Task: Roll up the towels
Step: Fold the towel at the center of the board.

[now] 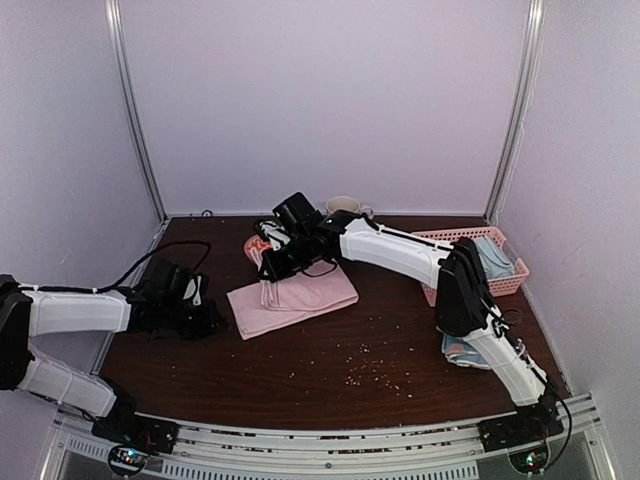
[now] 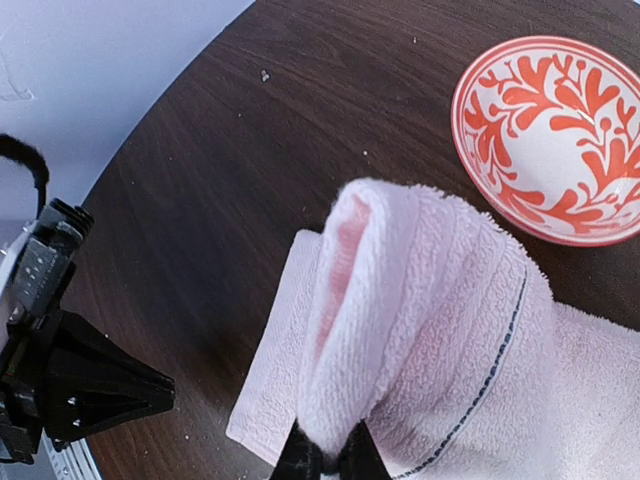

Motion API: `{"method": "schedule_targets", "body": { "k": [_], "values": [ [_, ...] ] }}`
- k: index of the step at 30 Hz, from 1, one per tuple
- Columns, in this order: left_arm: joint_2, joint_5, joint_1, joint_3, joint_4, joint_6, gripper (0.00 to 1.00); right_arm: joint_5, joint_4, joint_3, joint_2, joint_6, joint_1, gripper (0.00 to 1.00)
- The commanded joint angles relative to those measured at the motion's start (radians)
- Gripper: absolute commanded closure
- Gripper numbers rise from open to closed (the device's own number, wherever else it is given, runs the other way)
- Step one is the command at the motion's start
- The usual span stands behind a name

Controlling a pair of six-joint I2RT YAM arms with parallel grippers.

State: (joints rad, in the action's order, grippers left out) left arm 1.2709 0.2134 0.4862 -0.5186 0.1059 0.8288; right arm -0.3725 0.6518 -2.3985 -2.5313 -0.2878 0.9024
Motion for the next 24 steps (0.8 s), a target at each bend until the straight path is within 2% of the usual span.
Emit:
{"method": "schedule_targets", "body": {
  "k": [1,8,15,24],
  "values": [
    [0.025,-0.002,-0.009,0.030,0.019,-0.001,0.93,-0.062,-0.053,-0.029,-0.082,-0.050,-0.003,1.00],
    [0.076,0.005,-0.010,0.058,-0.026,0.018,0.93,-0.183,-0.079,-0.035,-0.102,-0.052,0.019,1.00],
    [0.156,0.042,-0.011,0.076,-0.108,0.029,0.93,-0.207,-0.103,-0.045,-0.126,-0.065,0.048,1.00],
    [0.151,0.018,-0.013,0.099,-0.133,0.042,0.94,-0.224,-0.084,-0.031,-0.096,-0.066,0.071,1.00]
  ]
}}
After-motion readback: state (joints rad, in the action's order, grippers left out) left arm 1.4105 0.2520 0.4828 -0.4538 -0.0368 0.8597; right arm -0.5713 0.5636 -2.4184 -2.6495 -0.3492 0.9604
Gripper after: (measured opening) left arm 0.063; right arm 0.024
